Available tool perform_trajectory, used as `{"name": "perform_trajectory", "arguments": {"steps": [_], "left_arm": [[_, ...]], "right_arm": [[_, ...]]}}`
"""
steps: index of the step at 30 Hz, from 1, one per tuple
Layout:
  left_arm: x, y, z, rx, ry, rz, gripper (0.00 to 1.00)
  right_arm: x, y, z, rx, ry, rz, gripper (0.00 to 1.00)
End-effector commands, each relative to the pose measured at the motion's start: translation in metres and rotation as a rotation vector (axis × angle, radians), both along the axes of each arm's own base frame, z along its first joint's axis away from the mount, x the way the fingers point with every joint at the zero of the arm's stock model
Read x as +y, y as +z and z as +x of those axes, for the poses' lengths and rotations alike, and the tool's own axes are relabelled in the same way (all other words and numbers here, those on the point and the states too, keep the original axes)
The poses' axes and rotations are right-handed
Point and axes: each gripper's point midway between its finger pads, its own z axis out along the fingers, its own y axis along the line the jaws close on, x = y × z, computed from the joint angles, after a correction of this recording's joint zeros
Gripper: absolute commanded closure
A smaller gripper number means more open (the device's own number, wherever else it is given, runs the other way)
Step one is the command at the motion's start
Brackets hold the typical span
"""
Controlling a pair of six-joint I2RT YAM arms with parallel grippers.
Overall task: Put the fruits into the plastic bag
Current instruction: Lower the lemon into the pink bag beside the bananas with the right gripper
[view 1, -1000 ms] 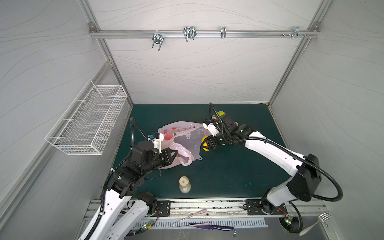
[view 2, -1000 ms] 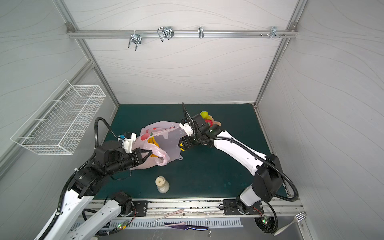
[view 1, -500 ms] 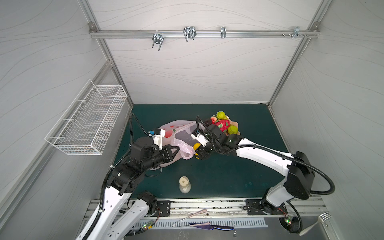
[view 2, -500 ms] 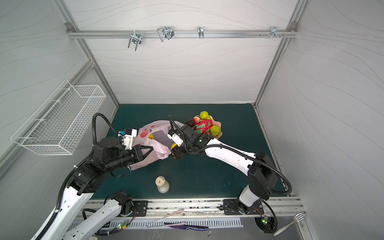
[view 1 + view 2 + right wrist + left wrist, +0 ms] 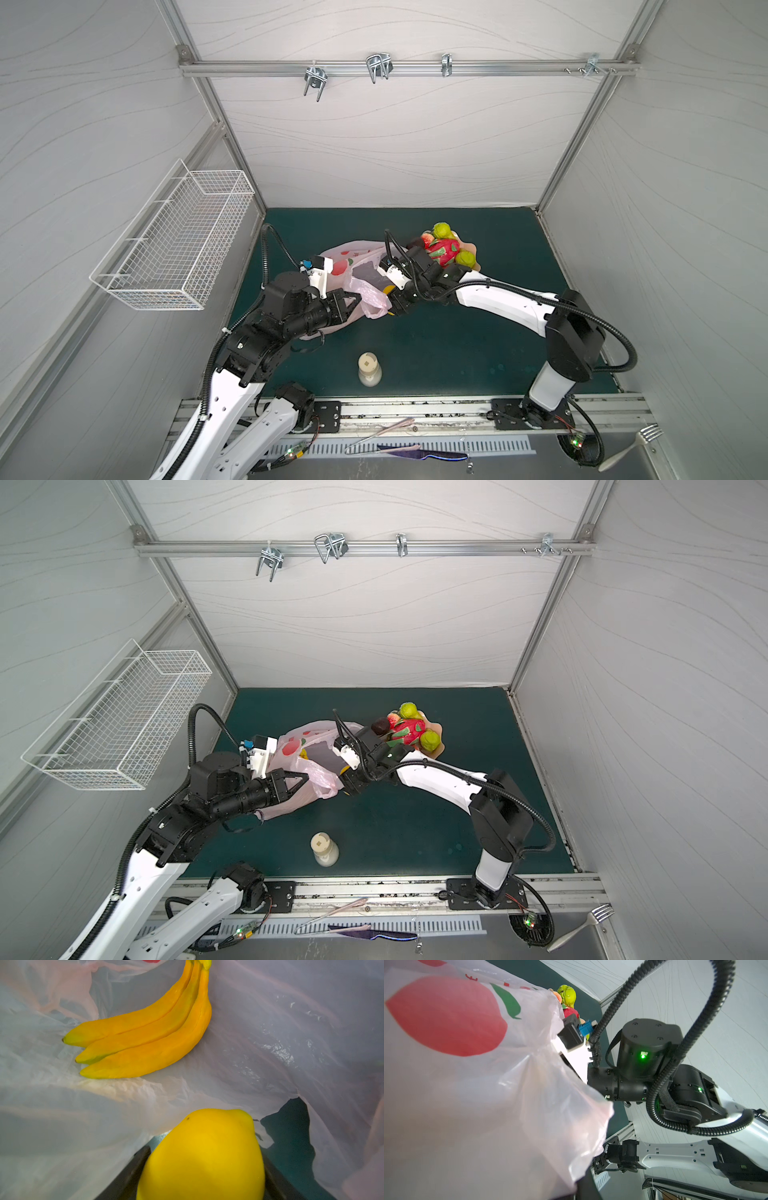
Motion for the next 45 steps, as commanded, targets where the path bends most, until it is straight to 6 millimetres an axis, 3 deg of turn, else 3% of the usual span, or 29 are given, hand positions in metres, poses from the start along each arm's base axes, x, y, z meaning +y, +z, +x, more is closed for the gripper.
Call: {"name": "perform_trajectory", "arguments": {"steps": [1, 10, 18, 24, 36, 45], "left_arm": [[-0.001, 0.013, -0.003, -0.047, -0.032, 0.012, 1.0], [0.01, -0.004, -0.006, -0.025, -0.015, 0.097, 1.0], [0.005, 0.001, -0.001, -0.04, -0.012, 0.063, 1.0], [0.001, -0.002, 0.002, -0.031, -0.02, 0.042, 1.0], [0.002, -0.02, 0.004, 0.006, -0.005, 0.055, 1.0], [0.006, -0.03, 0.002, 0.009, 0.008, 0.067, 1.0]], "right_arm": [[0.006, 0.011, 0.013, 0.012, 0.01, 0.04, 0.62], [0.024, 0.011, 0.024, 0.095, 0.029, 0.073, 0.63], [0.039, 0.004, 0.019, 0.172, 0.004, 0.091, 0.65], [0.057, 0.003, 0.012, 0.323, -0.098, 0.184, 0.62], [0.104, -0.015, -0.016, 0.653, -0.209, 0.295, 0.58], [0.13, -0.021, -0.055, 0.865, -0.165, 0.297, 0.55]]}}
